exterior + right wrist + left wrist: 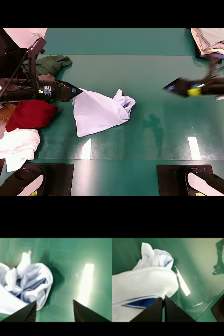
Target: Fold the shirts.
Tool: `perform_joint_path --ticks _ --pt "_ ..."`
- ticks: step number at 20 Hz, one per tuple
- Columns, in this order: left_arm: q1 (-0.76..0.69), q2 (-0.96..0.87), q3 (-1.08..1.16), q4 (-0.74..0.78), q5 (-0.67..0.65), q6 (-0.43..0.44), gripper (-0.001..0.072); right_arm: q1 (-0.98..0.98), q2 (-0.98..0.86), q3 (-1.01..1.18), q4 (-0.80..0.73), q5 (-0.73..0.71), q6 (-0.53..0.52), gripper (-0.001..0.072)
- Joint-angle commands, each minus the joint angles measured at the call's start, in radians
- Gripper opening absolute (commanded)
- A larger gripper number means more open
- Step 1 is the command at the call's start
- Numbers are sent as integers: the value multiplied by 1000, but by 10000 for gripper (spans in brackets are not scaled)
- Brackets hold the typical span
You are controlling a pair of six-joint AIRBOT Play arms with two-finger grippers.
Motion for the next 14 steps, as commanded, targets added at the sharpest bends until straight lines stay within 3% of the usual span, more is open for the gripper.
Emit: perform_joint_path --ticks 1,9,11,12,13,14 --pt "6 6 25 55 -74 -27 25 192 -125 -158 80 -249 -2 503" --pt "6 6 25 75 -118 -36 25 366 -448 120 78 -227 0 498" --pt "6 6 25 76 -129 -36 25 361 -458 157 60 -217 -1 270" --pt "6 6 25 78 -129 -36 25 354 -458 172 38 -212 -1 95" --pt "6 6 25 79 -121 -36 25 345 -456 187 14 -199 -2 14" --pt "6 7 28 84 -107 -37 24 333 -448 206 -16 -176 -2 13"
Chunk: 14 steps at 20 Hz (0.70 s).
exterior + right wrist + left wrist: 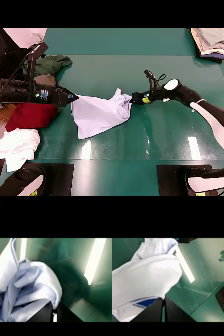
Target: Fold the shirts.
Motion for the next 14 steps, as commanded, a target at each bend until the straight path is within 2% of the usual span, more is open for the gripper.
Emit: perform_joint_path --ticks 1,3,6,10,14 --pt "1 8 16 30 18 -3 24 -31 12 76 -103 66 0 12" --pt "1 12 109 122 -3 -48 24 -85 99 130 -181 131 1 12" --pt "1 13 350 212 -45 -71 24 -209 305 273 -266 235 19 11" --pt "1 13 643 161 -53 -74 24 -341 560 470 -280 295 19 11" --pt "1 13 803 57 -102 -78 24 -392 710 621 -367 348 20 12"
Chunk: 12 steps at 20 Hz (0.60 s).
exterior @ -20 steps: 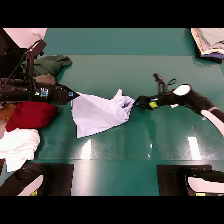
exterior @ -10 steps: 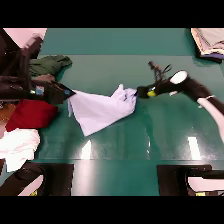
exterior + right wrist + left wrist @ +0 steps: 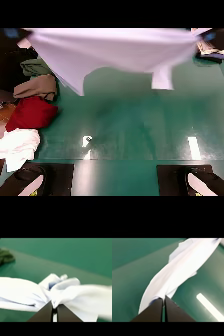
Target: Fold the shirts.
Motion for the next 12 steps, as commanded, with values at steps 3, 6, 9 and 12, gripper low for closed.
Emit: perform_joint_path --ticks 3,6,9,12 --pt "1 0 148 -111 -112 -36 24 -87 164 164 -94 132 44 12" --pt "1 -12 72 -58 -227 -74 24 -104 139 164 -90 269 123 11" --pt "1 -12 -199 21 -233 -77 25 -100 0 156 -74 483 203 12" --pt "1 -14 -575 69 -50 -43 25 -51 -136 14 -58 499 203 13"
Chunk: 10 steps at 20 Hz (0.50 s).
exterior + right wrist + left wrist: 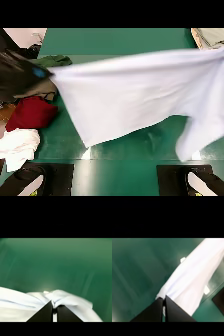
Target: Fold the shirts.
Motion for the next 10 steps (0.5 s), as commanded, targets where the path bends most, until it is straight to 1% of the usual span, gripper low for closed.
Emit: perform_joint_path --ticks 1,3,5,7,9,10 --pt "2 -2 -404 85 219 27 25 49 -149 -148 13 64 35 13" --pt "2 -8 -604 111 477 27 25 83 -241 -269 12 -56 20 13" --pt "5 -61 -693 111 682 19 24 108 -335 -338 12 -259 3 14" --pt "5 -144 -690 108 796 18 25 122 -414 -354 14 -435 -10 14" --pt "5 -233 -647 103 875 17 26 127 -485 -307 13 -529 -10 14" --pt "5 -278 -609 103 893 9 25 127 -517 -264 13 -546 -10 14"
